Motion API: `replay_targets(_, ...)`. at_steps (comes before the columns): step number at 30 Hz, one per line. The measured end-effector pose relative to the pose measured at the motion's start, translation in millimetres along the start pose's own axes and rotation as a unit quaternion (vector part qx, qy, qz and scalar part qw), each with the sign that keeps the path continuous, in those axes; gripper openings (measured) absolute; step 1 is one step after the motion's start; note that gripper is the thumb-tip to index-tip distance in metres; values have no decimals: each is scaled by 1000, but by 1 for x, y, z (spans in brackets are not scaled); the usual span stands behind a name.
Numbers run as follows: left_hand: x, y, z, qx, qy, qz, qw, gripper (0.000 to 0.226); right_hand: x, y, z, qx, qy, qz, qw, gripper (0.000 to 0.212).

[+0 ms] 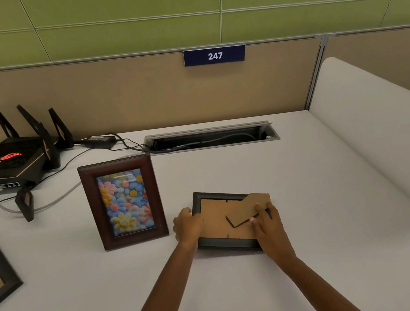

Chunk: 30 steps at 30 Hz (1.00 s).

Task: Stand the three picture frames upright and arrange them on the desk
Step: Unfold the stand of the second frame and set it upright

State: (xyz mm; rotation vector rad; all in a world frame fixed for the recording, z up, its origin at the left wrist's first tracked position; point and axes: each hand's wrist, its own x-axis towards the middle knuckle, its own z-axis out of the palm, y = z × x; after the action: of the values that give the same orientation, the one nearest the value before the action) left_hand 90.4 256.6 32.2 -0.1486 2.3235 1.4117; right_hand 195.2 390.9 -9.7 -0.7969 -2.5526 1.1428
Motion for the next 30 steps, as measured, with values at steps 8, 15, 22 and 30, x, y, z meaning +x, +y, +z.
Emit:
replay_targets(8,-11,38,-15,-128,-88,29,988,19,0,4,-20,53,-29,1,998,48)
replay_targets(15,-37,61,-3,-119,-124,67,983,34,-21,6,-33,118,13,-44,992,60)
replay_targets(22,-54,81,13,-110,-137,84,981,33,-31,18,-37,-23,105,-148,983,48)
replay_targets(30,-62,92,15,-129,-144,118,974,24,-22,10,-55,-21,186,-199,962,37)
